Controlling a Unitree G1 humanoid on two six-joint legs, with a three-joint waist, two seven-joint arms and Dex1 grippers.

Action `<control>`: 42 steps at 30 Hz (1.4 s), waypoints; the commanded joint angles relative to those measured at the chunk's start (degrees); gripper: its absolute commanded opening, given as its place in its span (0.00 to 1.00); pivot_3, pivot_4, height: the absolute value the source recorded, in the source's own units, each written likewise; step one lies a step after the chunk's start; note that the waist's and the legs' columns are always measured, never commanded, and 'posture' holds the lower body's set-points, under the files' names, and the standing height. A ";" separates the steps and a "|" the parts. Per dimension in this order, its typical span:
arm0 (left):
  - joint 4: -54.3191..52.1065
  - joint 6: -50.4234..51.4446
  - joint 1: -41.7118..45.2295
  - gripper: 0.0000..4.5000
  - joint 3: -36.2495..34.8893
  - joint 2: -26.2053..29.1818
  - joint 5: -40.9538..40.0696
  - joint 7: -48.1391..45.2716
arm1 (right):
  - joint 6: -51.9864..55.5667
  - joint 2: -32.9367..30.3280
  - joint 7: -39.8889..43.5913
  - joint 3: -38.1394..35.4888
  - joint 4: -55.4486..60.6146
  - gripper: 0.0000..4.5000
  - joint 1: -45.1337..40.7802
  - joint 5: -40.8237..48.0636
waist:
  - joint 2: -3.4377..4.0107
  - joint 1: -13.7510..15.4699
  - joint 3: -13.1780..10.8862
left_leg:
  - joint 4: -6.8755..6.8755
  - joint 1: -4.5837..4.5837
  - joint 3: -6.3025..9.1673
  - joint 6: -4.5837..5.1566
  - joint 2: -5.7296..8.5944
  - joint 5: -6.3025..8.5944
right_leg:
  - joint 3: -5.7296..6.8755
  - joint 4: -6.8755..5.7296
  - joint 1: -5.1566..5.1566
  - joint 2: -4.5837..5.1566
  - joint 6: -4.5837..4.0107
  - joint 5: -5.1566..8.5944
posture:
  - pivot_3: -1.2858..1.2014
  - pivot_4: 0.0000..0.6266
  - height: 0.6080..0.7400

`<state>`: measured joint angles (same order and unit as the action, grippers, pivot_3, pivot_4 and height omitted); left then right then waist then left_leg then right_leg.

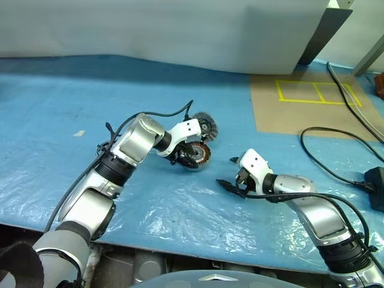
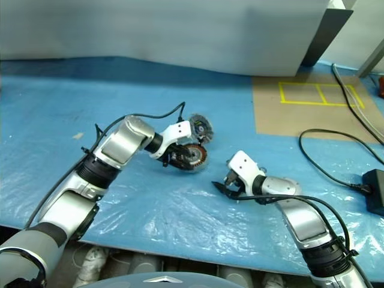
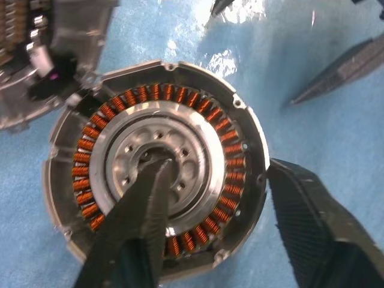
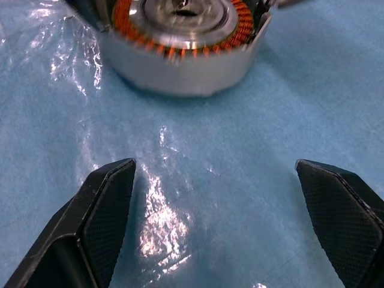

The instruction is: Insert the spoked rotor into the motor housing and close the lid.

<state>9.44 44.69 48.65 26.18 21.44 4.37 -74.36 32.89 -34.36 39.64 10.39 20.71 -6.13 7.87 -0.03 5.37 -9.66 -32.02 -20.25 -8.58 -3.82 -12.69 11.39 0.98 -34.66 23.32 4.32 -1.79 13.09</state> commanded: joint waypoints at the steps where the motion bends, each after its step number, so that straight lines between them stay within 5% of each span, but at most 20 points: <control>1: -0.75 0.21 0.10 0.93 1.09 0.29 -0.34 2.16 | -1.48 0.30 0.10 0.50 0.86 1.00 -0.45 -0.25 | 0.00 0.06 0.00 | -0.02 0.00 0.00 0.00 0.01 0.00 | 0.00 0.00 -0.01 0.01 0.00 0.00 | 0.52 0.24 1.00; 12: -3.06 -17.38 -1.66 0.93 -1.07 11.71 -3.96 -3.56 | -2.45 0.47 -0.28 1.21 -0.16 1.00 0.87 -0.57 | 0.12 -0.45 -0.07 | -0.01 0.00 -0.01 -0.01 -0.01 0.00 | -0.02 0.01 0.04 -0.01 0.00 0.00 | 0.52 0.24 1.00; 15: 0.03 -26.34 -0.68 0.93 -1.36 11.80 -3.59 -3.31 | -2.61 0.42 -0.03 1.43 -0.56 1.00 0.69 -0.53 | 0.14 0.11 -0.08 | -0.01 -0.07 0.00 -0.01 -0.01 0.00 | 0.01 0.01 0.05 -0.01 0.00 0.00 | 0.52 0.24 1.00; 20: 11.42 -55.15 0.11 0.93 0.17 10.85 -1.36 -4.75 | -2.96 0.35 0.01 1.45 -1.41 1.00 0.13 -0.64 | 0.14 0.10 -0.08 | -0.06 -0.13 0.02 -0.01 -0.01 0.00 | 0.02 -0.01 0.05 -0.01 0.01 0.00 | 0.52 0.24 1.00; 26: 25.48 -68.38 5.95 0.93 3.14 7.92 3.72 -7.29 | -3.13 0.19 -0.09 1.64 -1.28 1.00 0.78 -0.96 | 0.14 0.13 -0.08 | -0.13 -0.09 0.02 -0.01 -0.01 0.00 | 0.01 -0.07 0.05 -0.01 0.12 -0.07 | 0.52 0.24 1.00; 32: 31.98 -68.97 9.88 0.93 2.00 1.95 4.16 -6.63 | -1.78 0.66 -0.88 1.44 0.30 1.00 1.76 -0.69 | 0.12 0.20 -0.09 | -0.15 -0.11 0.04 -0.01 0.04 0.00 | -0.02 -0.07 0.02 0.02 0.27 -0.15 | 0.52 0.24 1.00; 42: 36.78 -72.29 11.78 0.93 2.99 1.12 6.91 -8.64 | 4.06 1.17 -1.61 -1.72 3.38 1.00 1.29 3.04 | 0.11 0.20 -0.09 | -0.14 -0.05 0.04 -0.02 0.03 0.00 | -0.04 -0.10 0.02 -0.01 0.27 -0.16 | 0.52 0.24 1.00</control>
<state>46.06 -26.54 59.63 29.01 22.34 11.00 -82.50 36.91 -32.58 38.28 9.61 21.84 -4.10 10.69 0.08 5.57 -9.76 -32.16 -20.30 -8.54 -3.84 -12.66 11.39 0.94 -34.77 23.34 4.31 -1.52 12.94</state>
